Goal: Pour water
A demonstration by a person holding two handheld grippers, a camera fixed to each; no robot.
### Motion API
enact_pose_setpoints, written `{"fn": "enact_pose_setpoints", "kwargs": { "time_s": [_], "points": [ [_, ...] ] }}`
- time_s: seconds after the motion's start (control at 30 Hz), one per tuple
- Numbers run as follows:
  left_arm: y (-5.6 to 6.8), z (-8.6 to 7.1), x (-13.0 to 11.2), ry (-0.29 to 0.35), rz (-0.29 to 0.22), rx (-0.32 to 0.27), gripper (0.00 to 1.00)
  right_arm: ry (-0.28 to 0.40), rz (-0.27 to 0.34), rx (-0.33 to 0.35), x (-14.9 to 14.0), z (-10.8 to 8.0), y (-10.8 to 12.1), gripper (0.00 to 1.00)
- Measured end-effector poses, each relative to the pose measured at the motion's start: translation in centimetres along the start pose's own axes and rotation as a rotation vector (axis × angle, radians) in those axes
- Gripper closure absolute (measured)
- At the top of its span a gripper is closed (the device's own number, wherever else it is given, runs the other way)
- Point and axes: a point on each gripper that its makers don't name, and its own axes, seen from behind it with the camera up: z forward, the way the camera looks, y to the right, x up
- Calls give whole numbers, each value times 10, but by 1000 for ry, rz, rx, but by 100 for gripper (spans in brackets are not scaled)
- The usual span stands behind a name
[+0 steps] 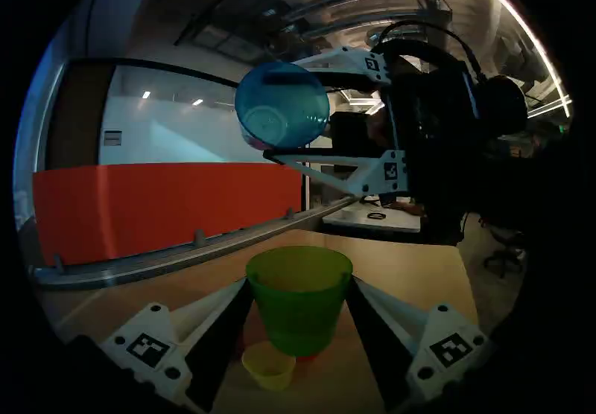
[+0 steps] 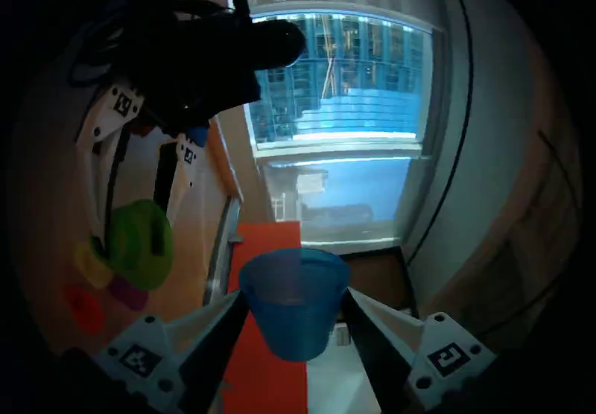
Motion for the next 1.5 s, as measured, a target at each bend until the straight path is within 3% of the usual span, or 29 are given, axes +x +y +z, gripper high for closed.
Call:
{"fn": "enact_pose_setpoints", "kwargs": {
  "time_s": [0.4, 0.7, 1.1, 1.2, 1.5],
  "points": [
    [-3, -2, 1, -5, 6, 6, 15, 12, 412, 32, -1, -7, -12, 13],
    [-6, -6, 3, -5, 7, 14, 15, 41, 735, 83, 16, -13, -27, 13],
    [-10, -9, 6, -9, 12, 25, 15, 72, 1102, 138, 27, -16, -34, 13],
    [-12, -11, 6, -10, 14, 29, 15, 74, 1153, 147, 25, -17, -34, 13],
    [-24, -16, 2, -23, 20, 59, 15, 48, 1195, 171, 22, -24, -51, 13]
  ]
}}
